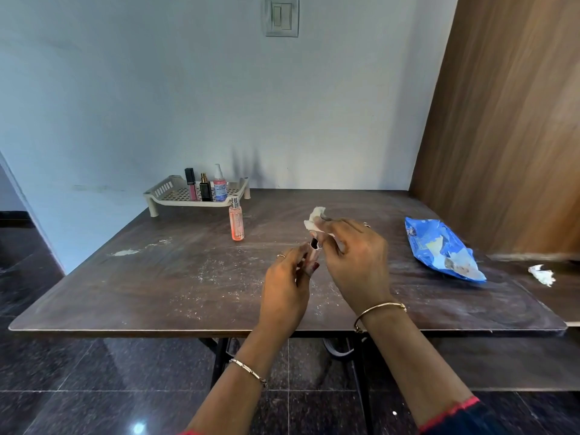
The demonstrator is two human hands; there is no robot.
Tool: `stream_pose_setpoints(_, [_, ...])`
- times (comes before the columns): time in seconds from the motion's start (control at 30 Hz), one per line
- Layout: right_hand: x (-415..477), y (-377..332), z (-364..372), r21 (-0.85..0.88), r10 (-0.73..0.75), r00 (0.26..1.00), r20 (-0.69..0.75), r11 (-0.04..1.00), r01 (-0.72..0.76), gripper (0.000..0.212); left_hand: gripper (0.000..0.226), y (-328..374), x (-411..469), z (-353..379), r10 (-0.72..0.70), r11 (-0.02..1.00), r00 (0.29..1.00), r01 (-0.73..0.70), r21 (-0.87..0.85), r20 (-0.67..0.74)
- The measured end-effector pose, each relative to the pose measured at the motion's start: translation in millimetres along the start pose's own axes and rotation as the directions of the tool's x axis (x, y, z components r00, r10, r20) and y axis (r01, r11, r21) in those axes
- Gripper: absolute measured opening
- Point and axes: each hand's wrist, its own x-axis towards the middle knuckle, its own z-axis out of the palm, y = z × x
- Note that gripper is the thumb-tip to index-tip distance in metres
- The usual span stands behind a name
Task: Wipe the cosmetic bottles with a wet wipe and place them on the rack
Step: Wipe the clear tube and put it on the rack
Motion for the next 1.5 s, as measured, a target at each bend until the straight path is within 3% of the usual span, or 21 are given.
stream_pose_setpoints(0.13, [-6,6,2,-0.071,-0.113,0.988,-0.104,0.992,0.106,0.007,0.029,2,-3,1,-0.019,1.0,0.999,0.019,0.015,0.03])
stream_pose_setpoints(0.2, [-11,9,3,-0.069,-0.136,0.982,-0.13,0.989,0.128,0.005,0.022,4,-6,2,-0.082,0.993,0.993,0.089,-0.075,0.086])
stream_pose_setpoints(0.27, [-16,10,6,0.017,-0.045,0.983,-0.178,0.999,0.049,0.006,0.014,6,-10,3,-0.155,0.945,0.976,0.192,-0.266,0.155])
stream_pose_setpoints(0.3, [-16,8,7,0.167,0.124,0.969,-0.212,0.982,-0.089,0.009,0.013,7,-11,2,-0.205,0.893,0.964,0.256,-0.371,0.17])
stream_pose_setpoints(0.33, [-15,6,8,0.375,0.356,0.911,-0.211,0.89,-0.261,0.014,0.014,6,-11,1,-0.268,0.814,0.946,0.324,-0.482,0.183])
stream_pose_setpoints(0.37, [-13,4,9,0.58,0.556,0.819,-0.14,0.716,-0.387,0.019,0.017,6,-10,0,-0.322,0.699,0.921,0.386,-0.601,0.217])
stream_pose_setpoints(0.4, [-11,4,9,0.712,0.67,0.74,-0.051,0.544,-0.443,0.021,0.021,6,-9,-3,-0.355,0.55,0.894,0.436,-0.712,0.273])
stream_pose_setpoints(0.43, [-11,7,10,0.755,0.714,0.7,0.001,0.458,-0.469,0.02,0.026,6,-8,-5,-0.367,0.394,0.868,0.471,-0.789,0.335])
stream_pose_setpoints(0.47, [-12,11,9,0.747,0.725,0.688,0.029,0.442,-0.497,0.019,0.03,6,-6,-9,-0.369,0.264,0.844,0.496,-0.827,0.389])
stream_pose_setpoints(0.5, [-12,14,9,0.722,0.72,0.692,0.052,0.451,-0.524,0.022,0.032,6,-6,-12,-0.361,0.177,0.827,0.514,-0.839,0.431])
stream_pose_setpoints(0.57, [-11,16,10,0.643,0.689,0.723,0.056,0.529,-0.554,0.029,0.034,7,-6,-15,-0.334,0.102,0.81,0.54,-0.836,0.482])
stream_pose_setpoints(0.7, [2,16,15,0.472,0.568,0.82,0.064,0.707,-0.527,0.038,0.04,12,-8,-13,-0.319,0.135,0.805,0.561,-0.817,0.5])
stream_pose_setpoints(0.83, [11,10,13,0.257,0.281,0.959,0.044,0.924,-0.282,0.029,0.039,14,-9,-13,-0.339,0.103,0.786,0.578,-0.81,0.518])
stream_pose_setpoints(0.9, [6,2,13,0.142,0.124,0.984,0.128,0.98,-0.142,0.028,0.034,16,-8,-13,-0.341,0.051,0.779,0.574,-0.818,0.525])
stream_pose_setpoints(1.0, [-10,-10,11,0.03,-0.01,0.962,0.272,1.0,0.002,0.031,0.03,19,-5,-13,-0.324,-0.048,0.78,0.552,-0.832,0.536])
stream_pose_setpoints(1.23, [-39,-16,1,-0.029,0.001,0.965,0.264,1.0,0.006,0.023,0.03,20,2,-7,-0.319,-0.254,0.738,0.537,-0.804,0.594])
stream_pose_setpoints(1.43, [-57,-15,-6,-0.059,-0.001,0.929,0.37,0.998,0.024,0.026,0.044,18,3,-2,-0.358,-0.122,0.701,0.62,-0.775,0.617])
stream_pose_setpoints(1.5, [-64,-12,-7,-0.066,-0.01,0.906,0.423,0.997,0.042,0.031,0.043,16,5,-3,-0.381,-0.129,0.701,0.605,-0.785,0.603])
